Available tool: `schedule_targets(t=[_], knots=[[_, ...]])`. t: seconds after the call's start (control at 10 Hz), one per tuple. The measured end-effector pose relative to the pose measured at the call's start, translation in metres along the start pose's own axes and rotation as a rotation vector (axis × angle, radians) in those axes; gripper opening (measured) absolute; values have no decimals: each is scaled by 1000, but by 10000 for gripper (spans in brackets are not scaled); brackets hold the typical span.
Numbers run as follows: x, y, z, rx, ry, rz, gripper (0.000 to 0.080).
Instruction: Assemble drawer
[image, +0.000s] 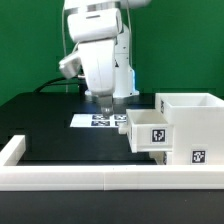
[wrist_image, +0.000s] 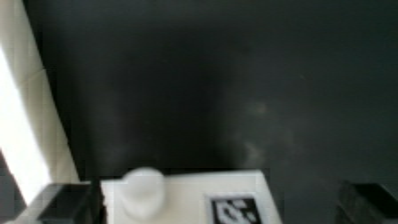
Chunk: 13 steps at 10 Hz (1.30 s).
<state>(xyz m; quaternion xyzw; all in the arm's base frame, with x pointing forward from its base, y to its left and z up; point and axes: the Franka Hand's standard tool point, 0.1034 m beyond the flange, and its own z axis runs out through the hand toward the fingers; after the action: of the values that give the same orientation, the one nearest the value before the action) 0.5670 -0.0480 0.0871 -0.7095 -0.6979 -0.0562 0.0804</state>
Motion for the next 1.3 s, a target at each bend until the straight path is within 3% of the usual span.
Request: schedule_targets(t=[0.1,0.3,0.8,1.3], knots=[[-1,12,6,17,40,-3,649],[-1,28,18,10,94,-20,649],[1,31,25,16,113,-45,649],[43,32,30,33,122,-23,649]])
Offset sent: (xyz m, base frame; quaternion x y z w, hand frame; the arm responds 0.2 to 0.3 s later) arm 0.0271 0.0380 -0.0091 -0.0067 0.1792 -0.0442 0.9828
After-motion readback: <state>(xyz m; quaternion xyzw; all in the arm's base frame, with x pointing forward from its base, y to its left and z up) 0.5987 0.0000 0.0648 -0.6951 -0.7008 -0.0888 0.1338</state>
